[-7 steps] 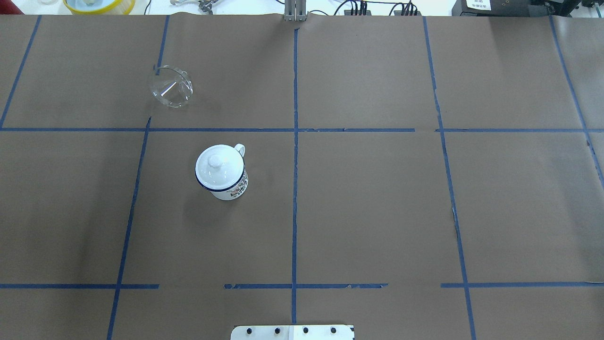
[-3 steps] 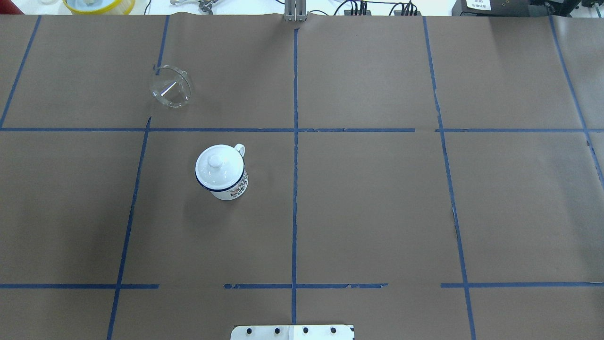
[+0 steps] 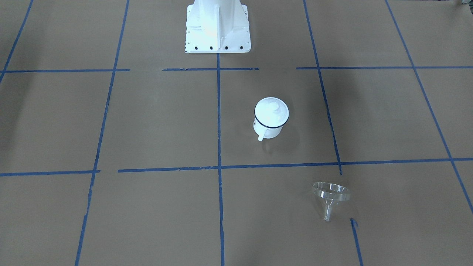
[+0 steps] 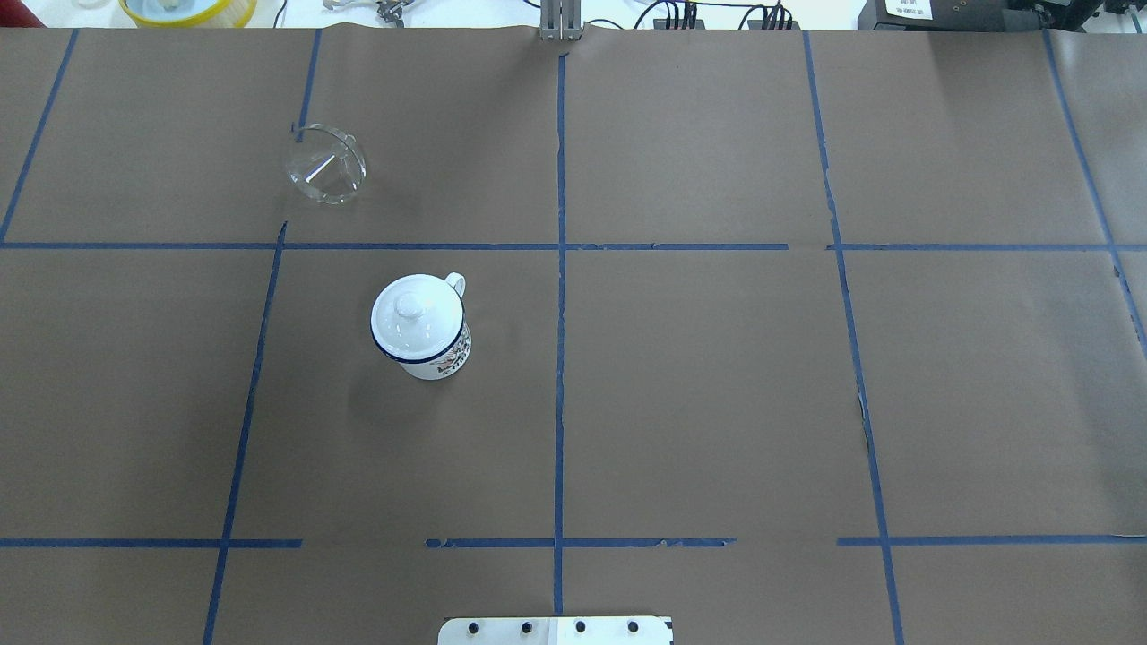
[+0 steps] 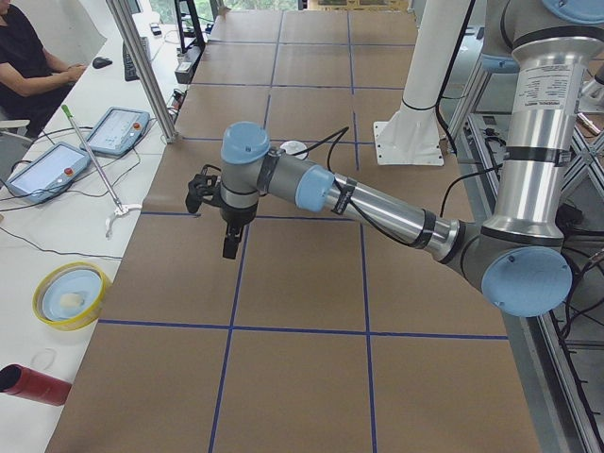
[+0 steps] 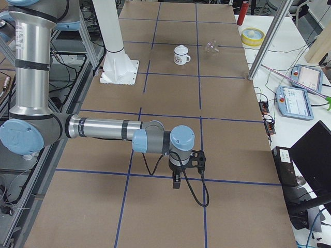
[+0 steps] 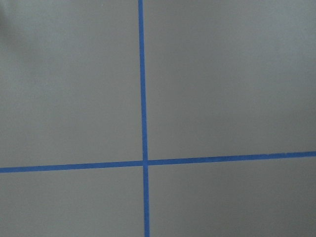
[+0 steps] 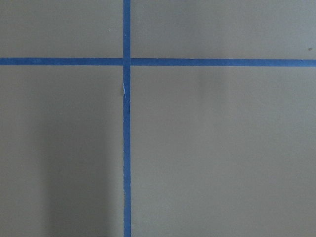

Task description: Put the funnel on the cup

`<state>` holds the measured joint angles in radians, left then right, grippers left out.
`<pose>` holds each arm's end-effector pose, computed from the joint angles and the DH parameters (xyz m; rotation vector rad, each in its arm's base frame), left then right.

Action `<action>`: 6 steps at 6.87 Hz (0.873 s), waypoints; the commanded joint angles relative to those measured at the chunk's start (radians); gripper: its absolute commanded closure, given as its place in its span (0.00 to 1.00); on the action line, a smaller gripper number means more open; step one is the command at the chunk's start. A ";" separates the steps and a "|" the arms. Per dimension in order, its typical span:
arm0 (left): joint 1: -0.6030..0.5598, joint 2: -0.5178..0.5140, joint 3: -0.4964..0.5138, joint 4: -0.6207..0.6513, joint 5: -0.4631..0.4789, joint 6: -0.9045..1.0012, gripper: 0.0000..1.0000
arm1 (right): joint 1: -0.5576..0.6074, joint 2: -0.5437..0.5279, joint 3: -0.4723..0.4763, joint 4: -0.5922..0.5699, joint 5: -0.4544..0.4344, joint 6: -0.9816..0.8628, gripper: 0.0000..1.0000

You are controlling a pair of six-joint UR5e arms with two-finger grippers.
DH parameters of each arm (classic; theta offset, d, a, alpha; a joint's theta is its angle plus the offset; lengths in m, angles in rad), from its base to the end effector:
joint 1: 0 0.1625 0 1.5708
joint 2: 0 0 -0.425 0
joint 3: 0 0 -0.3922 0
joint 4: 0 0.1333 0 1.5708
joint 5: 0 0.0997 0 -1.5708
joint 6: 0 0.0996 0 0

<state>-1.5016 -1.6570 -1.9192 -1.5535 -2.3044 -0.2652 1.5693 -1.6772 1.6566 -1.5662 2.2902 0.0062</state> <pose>-0.0310 -0.5168 0.4480 0.2722 0.7782 -0.0317 0.0670 -0.4456 0.6697 -0.0181 -0.7193 0.0103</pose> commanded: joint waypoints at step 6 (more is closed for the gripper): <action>0.398 -0.210 -0.173 0.039 0.078 -0.343 0.00 | 0.000 0.001 -0.001 0.000 0.000 0.000 0.00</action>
<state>-1.1993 -1.8238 -2.0731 -1.5151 -2.2624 -0.4973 1.5693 -1.6767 1.6562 -1.5662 2.2902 0.0061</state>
